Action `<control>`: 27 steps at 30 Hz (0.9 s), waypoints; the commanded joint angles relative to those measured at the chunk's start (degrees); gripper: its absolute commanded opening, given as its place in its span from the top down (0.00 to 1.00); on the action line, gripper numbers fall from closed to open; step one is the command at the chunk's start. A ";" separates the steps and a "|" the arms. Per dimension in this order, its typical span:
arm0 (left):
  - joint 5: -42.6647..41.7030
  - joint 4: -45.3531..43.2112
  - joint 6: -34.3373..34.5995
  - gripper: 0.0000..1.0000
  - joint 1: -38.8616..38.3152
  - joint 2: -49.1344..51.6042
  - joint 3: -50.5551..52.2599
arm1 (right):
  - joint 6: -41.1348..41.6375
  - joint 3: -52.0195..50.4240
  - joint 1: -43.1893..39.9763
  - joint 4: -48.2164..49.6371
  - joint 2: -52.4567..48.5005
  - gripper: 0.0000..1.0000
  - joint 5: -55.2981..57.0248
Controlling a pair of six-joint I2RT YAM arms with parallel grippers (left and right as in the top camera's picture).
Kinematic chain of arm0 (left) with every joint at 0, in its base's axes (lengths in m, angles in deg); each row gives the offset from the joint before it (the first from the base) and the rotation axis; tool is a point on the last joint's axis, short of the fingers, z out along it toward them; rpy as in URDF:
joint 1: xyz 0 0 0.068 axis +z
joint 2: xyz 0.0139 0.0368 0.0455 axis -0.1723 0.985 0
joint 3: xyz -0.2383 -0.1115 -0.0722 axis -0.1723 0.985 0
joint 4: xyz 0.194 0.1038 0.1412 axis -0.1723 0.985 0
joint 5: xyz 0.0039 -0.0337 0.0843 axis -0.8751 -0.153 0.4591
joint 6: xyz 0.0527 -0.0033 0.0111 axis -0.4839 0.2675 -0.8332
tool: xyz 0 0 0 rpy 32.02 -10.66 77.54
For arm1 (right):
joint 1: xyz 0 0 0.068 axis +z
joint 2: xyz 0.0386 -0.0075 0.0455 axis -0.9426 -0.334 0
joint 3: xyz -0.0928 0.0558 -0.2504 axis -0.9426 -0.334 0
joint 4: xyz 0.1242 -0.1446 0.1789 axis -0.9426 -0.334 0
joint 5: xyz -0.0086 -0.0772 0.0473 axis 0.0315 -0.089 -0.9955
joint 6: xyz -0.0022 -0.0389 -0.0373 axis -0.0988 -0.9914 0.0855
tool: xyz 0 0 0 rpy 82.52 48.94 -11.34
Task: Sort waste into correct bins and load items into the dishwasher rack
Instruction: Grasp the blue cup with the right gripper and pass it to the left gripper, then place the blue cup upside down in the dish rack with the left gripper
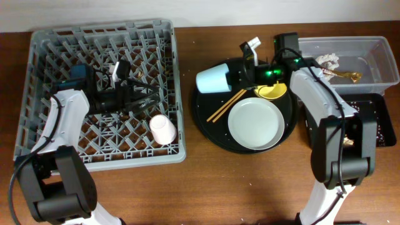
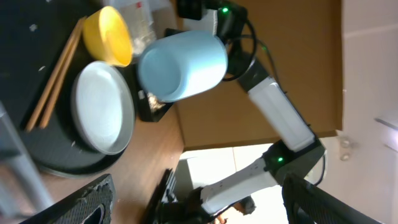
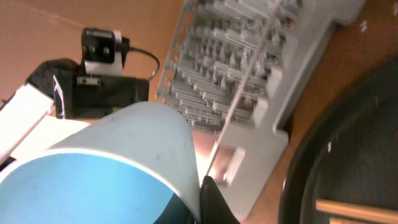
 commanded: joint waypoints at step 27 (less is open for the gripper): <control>-5.57 -0.35 -0.83 0.61 -0.24 -0.59 0.15 | 25.11 0.04 19.50 25.92 0.35 0.90 8.57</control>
